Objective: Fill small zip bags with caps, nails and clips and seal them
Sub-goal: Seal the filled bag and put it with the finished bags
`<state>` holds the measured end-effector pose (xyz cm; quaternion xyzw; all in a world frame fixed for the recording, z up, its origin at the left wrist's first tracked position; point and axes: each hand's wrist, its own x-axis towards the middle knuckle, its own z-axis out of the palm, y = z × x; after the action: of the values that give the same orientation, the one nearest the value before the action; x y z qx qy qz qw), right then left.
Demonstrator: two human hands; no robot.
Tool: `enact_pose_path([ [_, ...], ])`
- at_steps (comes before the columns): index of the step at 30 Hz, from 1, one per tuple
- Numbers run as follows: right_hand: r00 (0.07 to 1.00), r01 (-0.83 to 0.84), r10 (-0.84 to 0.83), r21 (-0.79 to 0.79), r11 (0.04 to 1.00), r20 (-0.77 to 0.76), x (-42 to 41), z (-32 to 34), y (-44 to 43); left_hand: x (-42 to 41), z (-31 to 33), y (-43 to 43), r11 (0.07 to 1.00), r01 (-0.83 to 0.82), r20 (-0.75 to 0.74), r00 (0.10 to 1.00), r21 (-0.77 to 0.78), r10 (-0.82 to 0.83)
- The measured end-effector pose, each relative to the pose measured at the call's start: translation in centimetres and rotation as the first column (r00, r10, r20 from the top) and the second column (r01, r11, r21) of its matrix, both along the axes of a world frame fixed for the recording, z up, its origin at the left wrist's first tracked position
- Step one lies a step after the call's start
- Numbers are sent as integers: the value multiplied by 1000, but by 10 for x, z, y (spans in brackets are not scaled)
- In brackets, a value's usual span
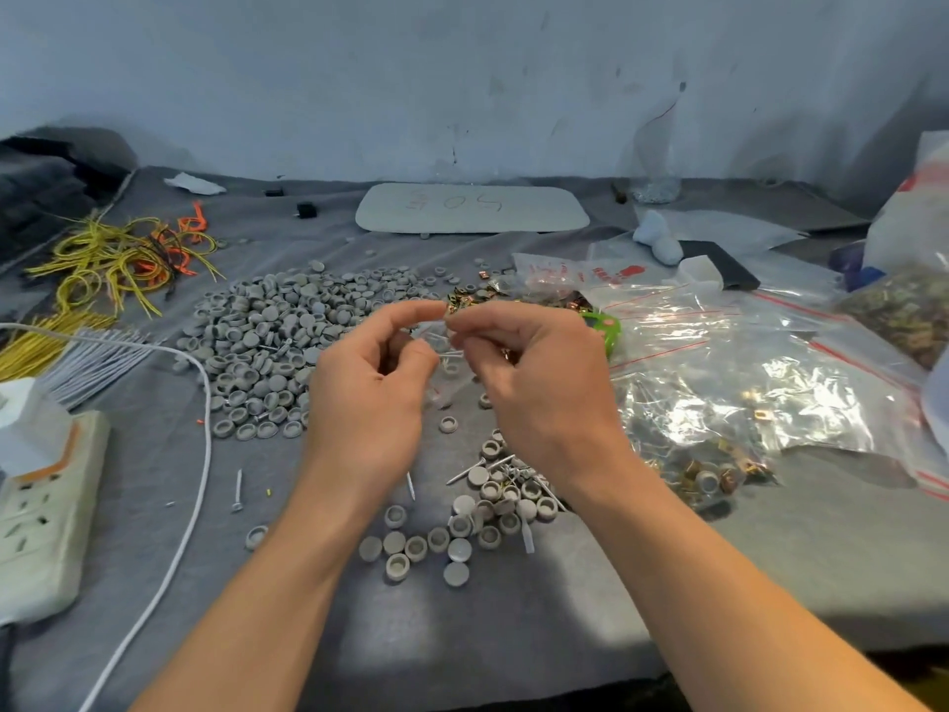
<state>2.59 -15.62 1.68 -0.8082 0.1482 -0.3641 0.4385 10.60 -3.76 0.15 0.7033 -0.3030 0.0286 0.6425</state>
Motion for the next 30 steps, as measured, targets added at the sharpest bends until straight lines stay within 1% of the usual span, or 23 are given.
enact_pose_path([
  [4, 990, 102, -105, 32, 994, 92, -16, 8, -17, 3, 0, 1, 1000, -17, -13, 1000, -21, 17],
  [6, 985, 160, -162, 38, 986, 57, -24, 8, -29, 5, -1, 2, 1000, -17, -11, 1000, -16, 17],
  [7, 983, 183, -183, 12, 983, -12, -28, 7, -37, 5, -1, 2, 1000, -16, -5, 1000, -11, 16],
  [8, 973, 189, -193, -40, 981, -126, -32, 5, -44, 5, -2, 2, 1000, -15, 6, 1000, -6, 15],
  [9, 941, 171, -195, -111, 979, -276, -36, 1, -51, 3, -2, 2, 1000, -11, 20, 1000, 0, 11],
  [11, 808, 81, -191, -216, 973, -557, -41, -9, -62, 0, -2, 0, 1000, -2, 49, 999, 15, 1],
  [12, 741, 35, -184, -236, 971, -645, -43, -13, -65, -1, -1, 0, 1000, 1, 57, 998, 21, -3],
  [14, 663, -44, -165, -258, 965, -730, -44, -18, -67, -3, -1, -1, 1000, 8, 66, 998, 29, -10],
  [16, 640, -90, -148, -265, 960, -754, -45, -19, -69, -5, -1, -4, 999, 14, 76, 997, 48, -18],
  [21, 611, -95, -137, -244, 965, -780, -47, -15, -68, -9, -2, -8, 996, 30, 90, 995, 79, -37],
  [24, 571, -99, -189, -295, 950, -799, -42, -12, -65, -9, -4, -9, 995, 29, 98, 994, 94, -38],
  [26, 526, -120, -227, -335, 934, -820, -40, -10, -62, -10, -5, -10, 995, 34, 102, 994, 94, -43],
  [30, 482, -150, -302, -418, 896, -822, -39, -9, -53, -10, -6, -11, 994, 45, 107, 993, 103, -56],
])
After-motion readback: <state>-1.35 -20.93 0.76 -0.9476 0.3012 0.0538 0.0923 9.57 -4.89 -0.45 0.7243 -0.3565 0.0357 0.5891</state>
